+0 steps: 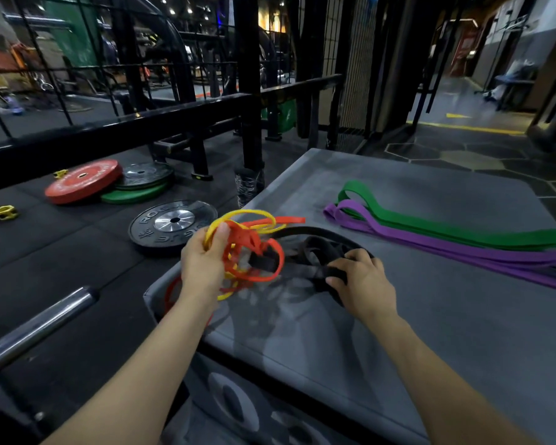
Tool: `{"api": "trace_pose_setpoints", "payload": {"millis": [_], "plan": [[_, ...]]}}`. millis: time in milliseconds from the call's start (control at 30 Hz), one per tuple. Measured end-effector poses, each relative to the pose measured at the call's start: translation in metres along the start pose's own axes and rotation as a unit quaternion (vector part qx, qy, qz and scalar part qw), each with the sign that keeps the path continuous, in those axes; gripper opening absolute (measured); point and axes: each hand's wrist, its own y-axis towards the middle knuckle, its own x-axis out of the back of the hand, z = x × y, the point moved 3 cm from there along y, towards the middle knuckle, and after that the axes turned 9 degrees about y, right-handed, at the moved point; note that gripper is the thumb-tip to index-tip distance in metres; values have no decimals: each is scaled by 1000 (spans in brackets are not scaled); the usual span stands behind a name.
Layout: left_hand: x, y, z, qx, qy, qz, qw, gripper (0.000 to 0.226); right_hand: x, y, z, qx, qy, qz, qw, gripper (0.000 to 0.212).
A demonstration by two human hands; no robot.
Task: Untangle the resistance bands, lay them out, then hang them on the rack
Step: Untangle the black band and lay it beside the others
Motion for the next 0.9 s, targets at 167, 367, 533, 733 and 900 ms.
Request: {"api": "trace_pose_setpoints", "payload": {"millis": [167, 367, 533, 733, 900], "plan": [[13, 5, -2, -16, 126, -116, 985, 34, 1, 2, -2, -15, 5, -12, 1000, 30], [13, 7, 16, -49, 308, 30, 950, 24, 0, 2, -3, -4, -40, 1, 999, 44], [6, 11, 28, -84, 344, 75, 932, 20, -12, 2, 5, 21, -100, 58, 993, 67], [-1, 8, 24, -118, 304, 86, 941, 39, -14, 7, 7, 11, -14, 8, 1000, 36], [-7, 7, 27, -72, 276, 77, 955, 59, 24, 11, 11, 0, 208, -137, 969, 20]]}}
